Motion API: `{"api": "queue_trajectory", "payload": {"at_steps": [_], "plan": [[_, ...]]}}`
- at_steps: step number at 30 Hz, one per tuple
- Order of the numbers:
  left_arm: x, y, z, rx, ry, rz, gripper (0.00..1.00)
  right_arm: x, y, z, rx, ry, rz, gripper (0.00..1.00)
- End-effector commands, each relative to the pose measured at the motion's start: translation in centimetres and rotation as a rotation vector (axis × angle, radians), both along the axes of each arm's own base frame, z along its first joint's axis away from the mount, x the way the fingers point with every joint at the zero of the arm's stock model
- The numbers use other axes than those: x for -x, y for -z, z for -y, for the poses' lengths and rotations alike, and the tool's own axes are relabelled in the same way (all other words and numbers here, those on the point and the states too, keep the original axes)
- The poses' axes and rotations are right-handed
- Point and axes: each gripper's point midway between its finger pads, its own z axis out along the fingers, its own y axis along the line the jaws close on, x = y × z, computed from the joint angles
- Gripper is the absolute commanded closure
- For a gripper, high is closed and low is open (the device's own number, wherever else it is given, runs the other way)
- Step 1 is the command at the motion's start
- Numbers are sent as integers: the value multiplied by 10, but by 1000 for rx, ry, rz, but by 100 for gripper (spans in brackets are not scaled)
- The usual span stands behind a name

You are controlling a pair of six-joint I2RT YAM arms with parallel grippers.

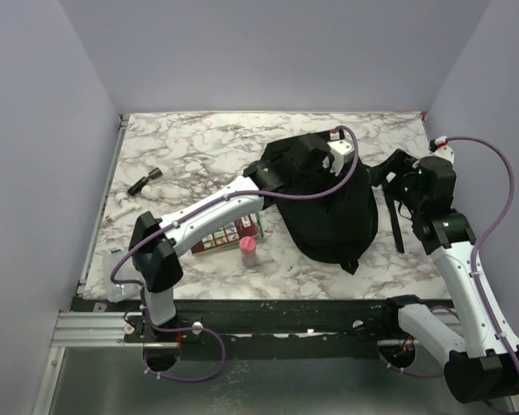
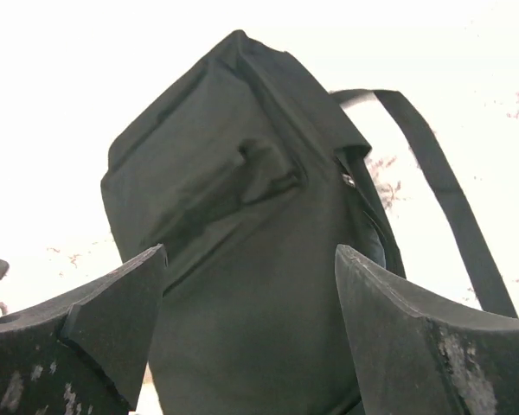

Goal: Pack the student bag
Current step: Pick up the book from the center of the board.

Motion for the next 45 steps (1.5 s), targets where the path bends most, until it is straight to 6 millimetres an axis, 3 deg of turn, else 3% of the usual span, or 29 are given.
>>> {"api": "queue_trajectory", "payload": {"at_steps": [1, 5, 7, 8, 9, 12, 17, 20, 22, 28, 35, 38, 42, 45], "plan": [[20, -52, -42, 100, -8, -32, 36, -4, -14, -9, 53, -94, -1, 20], [19, -66, -104, 140, -112, -62, 27, -17, -24, -42, 20, -230, 10, 21], [15, -60, -142, 149, -191, -84, 14, -20, -31, -67, -5, -314, 23, 21], [13, -54, -163, 145, -239, -92, 2, -21, -31, -82, -19, -358, 22, 21], [13, -49, -181, 143, -278, -91, 2, -20, -31, -101, -30, -403, 21, 21], [8, -13, -238, 117, -450, -138, 2, -10, -22, -161, -53, -538, 15, 21], [3, 45, -315, 137, -789, -319, 2, 16, 13, -265, -57, -756, -45, 21], [0, 76, -347, 158, -971, -421, 1, 28, 40, -311, -141, -899, -113, 21], [-5, 93, -370, 150, -1107, -454, 2, 30, 57, -329, -180, -948, -152, 21], [-15, 133, -391, 130, -1291, -504, 2, 27, 99, -350, -218, -993, -235, 22], [-26, 174, -391, 118, -1357, -599, 2, 24, 140, -351, -209, -964, -299, 22], [-30, 186, -394, 117, -1388, -604, 1, 21, 154, -353, -196, -955, -323, 22], [-33, 201, -380, 127, -1343, -686, 2, 17, 172, -352, -179, -933, -350, 22], [-35, 202, -377, 120, -1328, -688, 2, 17, 190, -351, -162, -924, -387, 22]]}}
